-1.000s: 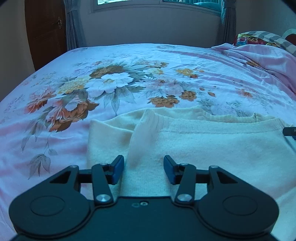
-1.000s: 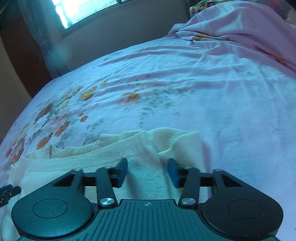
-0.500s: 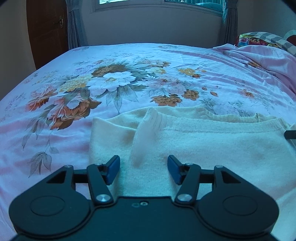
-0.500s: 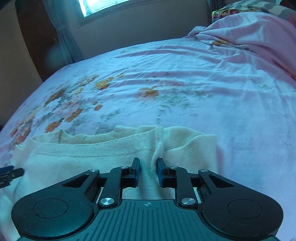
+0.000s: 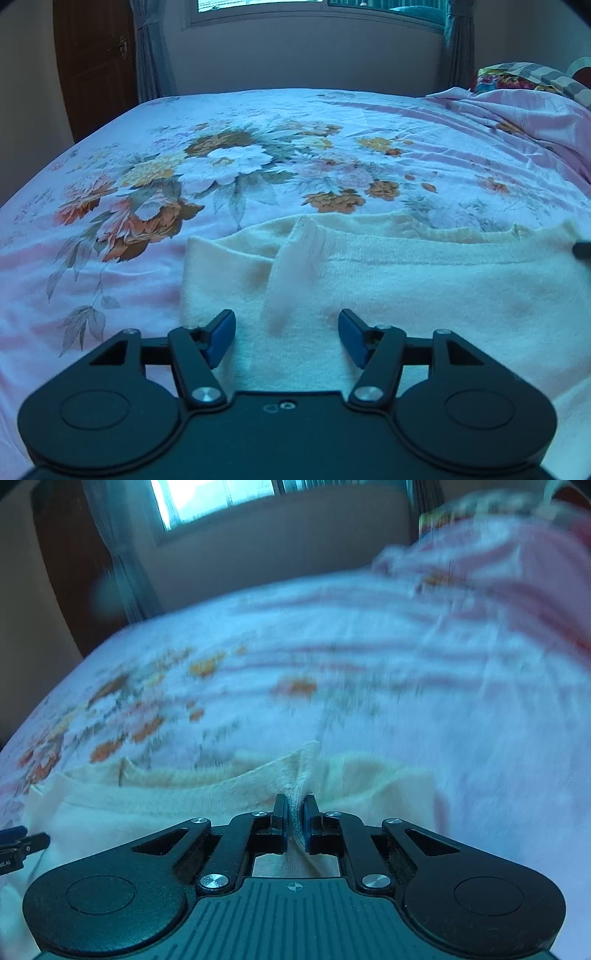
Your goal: Fold small clothes
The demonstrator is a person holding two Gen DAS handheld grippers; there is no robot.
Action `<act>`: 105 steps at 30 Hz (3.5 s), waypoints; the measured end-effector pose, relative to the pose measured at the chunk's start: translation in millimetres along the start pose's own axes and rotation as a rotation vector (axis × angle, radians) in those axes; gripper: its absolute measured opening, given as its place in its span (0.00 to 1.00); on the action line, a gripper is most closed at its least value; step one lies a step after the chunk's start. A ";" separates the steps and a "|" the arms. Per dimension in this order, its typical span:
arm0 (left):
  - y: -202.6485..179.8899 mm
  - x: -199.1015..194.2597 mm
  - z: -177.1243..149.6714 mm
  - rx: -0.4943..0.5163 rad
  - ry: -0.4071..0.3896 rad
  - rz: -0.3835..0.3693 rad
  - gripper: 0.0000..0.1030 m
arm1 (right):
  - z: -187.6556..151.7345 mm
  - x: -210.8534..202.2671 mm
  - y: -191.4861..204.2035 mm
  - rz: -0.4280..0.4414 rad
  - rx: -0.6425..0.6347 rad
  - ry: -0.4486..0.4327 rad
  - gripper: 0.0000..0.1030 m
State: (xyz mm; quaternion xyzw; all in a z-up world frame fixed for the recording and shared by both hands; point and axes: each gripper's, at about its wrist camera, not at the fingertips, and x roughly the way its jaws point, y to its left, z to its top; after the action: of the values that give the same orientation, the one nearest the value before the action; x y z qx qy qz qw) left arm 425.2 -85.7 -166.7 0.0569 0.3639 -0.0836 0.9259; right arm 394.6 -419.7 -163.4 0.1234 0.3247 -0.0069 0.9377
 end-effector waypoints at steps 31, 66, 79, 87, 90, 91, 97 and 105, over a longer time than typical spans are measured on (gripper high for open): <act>3.6 20.5 24.5 -0.098 -0.019 -0.093 0.03 | -6.5 4.3 4.0 0.003 -0.062 0.028 0.02; -30.7 -77.6 -90.7 0.156 -0.014 0.032 0.37 | -126.1 -84.5 40.8 -0.053 -0.203 0.134 0.03; -47.6 -119.7 -95.4 0.114 -0.022 -0.058 0.43 | -130.7 -131.3 71.2 -0.034 -0.167 0.091 0.03; -89.5 -83.2 -92.8 0.111 0.054 -0.095 0.44 | -148.6 -92.2 118.7 0.035 -0.174 0.141 0.03; -97.9 -99.0 -106.8 0.223 -0.001 -0.067 0.44 | -155.5 -93.4 124.0 0.024 -0.255 0.152 0.03; -95.2 -105.6 -106.4 0.211 -0.017 -0.086 0.44 | -149.2 -98.0 123.2 0.044 -0.228 0.148 0.03; -92.2 -95.9 -106.1 0.190 0.025 -0.073 0.47 | -155.9 -87.5 135.4 0.097 -0.251 0.176 0.03; -88.0 -96.3 -107.1 0.174 0.035 -0.129 0.49 | -154.3 -87.4 129.7 0.150 -0.180 0.194 0.03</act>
State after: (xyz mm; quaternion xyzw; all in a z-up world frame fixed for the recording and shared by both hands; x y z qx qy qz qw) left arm 267.2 -143.2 -182.9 0.1149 0.3741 -0.1731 0.9038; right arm 244.1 -263.4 -197.6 0.0628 0.4031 0.1043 0.9070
